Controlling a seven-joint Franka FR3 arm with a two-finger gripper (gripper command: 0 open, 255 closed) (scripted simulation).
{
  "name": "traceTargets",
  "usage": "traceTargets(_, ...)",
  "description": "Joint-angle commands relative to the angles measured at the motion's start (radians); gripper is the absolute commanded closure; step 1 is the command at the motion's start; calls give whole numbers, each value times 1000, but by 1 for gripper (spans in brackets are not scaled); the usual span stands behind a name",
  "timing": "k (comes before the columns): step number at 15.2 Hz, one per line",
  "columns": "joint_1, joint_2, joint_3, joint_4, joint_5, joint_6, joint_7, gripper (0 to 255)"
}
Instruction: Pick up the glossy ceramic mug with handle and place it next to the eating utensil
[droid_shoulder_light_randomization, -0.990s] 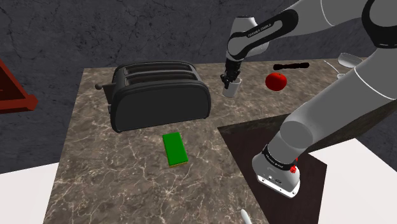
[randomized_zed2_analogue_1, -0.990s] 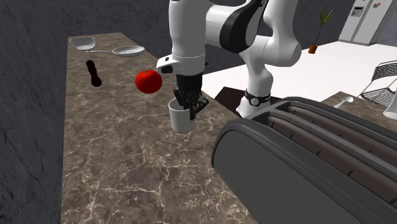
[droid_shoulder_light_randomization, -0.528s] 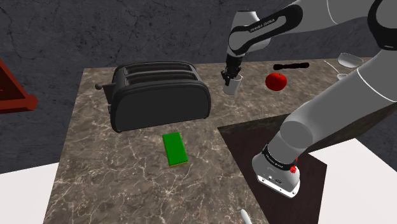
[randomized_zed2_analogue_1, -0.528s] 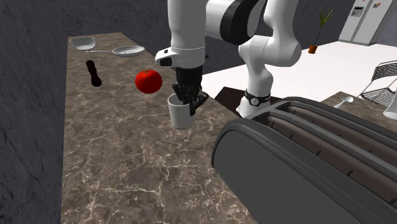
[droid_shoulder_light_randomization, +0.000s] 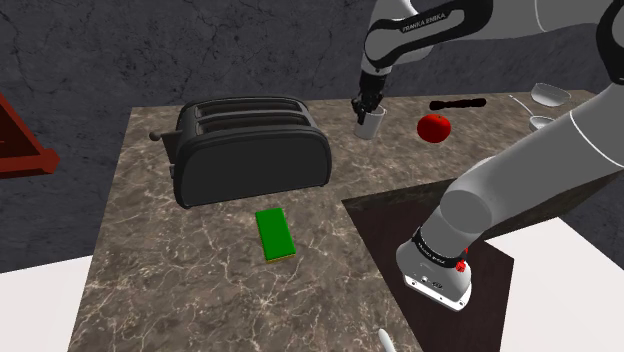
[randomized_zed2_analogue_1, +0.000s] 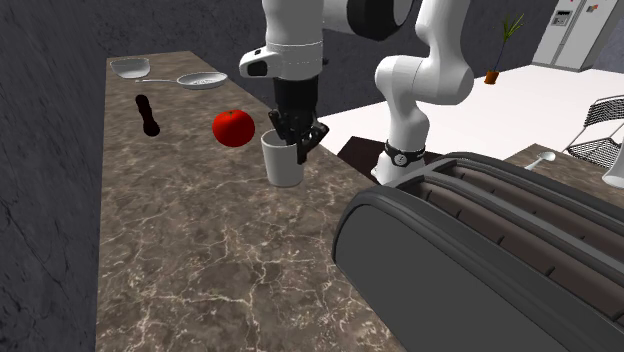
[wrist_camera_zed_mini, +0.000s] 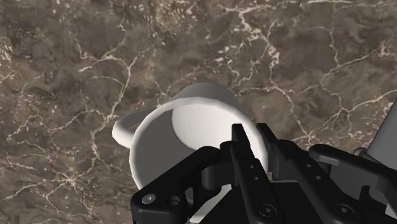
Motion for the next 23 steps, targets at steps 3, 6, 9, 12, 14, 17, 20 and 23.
traceTargets(3,1,-24,4,33,1,-58,-1,255)
traceTargets(6,1,-38,7,63,2,-101,-2,255)
traceTargets(9,2,-50,9,93,4,-143,-4,255)
traceTargets(12,2,-59,11,126,5,-185,-5,255)
traceTargets(14,3,-64,13,149,6,-213,-6,255)
traceTargets(17,3,-70,15,184,8,-254,-8,255)
traceTargets(20,4,-73,17,219,9,-292,-10,255)
traceTargets(23,23,-158,63,147,22,-309,50,255)
